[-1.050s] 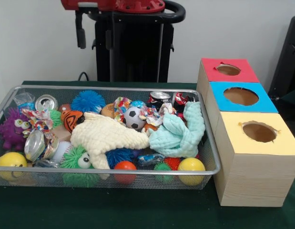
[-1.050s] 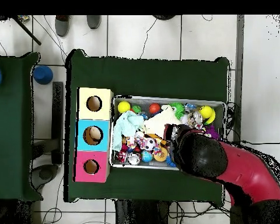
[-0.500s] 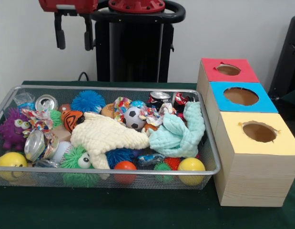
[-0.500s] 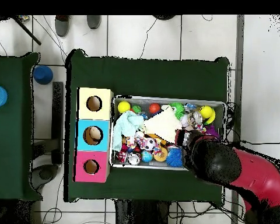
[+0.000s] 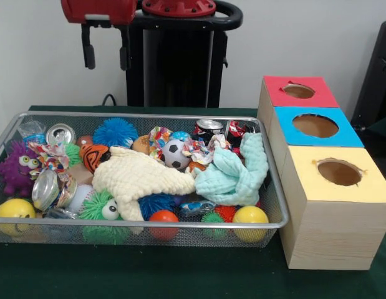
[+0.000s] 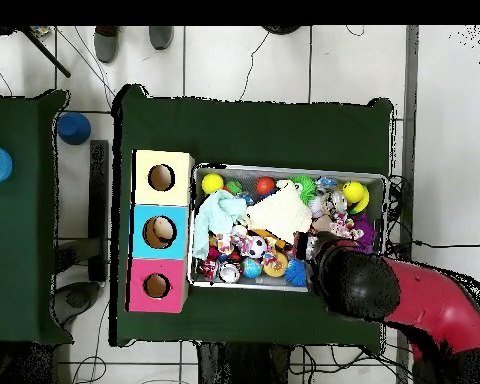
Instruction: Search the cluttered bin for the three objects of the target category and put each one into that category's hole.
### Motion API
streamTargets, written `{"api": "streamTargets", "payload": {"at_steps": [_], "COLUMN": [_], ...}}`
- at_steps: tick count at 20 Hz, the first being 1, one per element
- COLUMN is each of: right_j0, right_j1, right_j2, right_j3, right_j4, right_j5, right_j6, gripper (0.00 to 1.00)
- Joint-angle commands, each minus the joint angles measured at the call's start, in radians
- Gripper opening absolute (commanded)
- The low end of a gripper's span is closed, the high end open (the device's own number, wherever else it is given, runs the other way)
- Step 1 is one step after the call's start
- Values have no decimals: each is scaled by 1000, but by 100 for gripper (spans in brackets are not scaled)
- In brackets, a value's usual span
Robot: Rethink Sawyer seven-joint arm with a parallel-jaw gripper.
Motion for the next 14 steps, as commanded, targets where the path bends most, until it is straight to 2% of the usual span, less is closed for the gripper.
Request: {"api": "streamTargets", "payload": {"at_steps": [1, 14], "right_j0": [-18, -35], "right_j1": [79, 216], "right_j2": [74, 37], "right_j3": [71, 41], "right_j4": [-86, -178], "right_j5": [-83, -179], "right_j6": [-61, -26], "gripper": [100, 100]}}
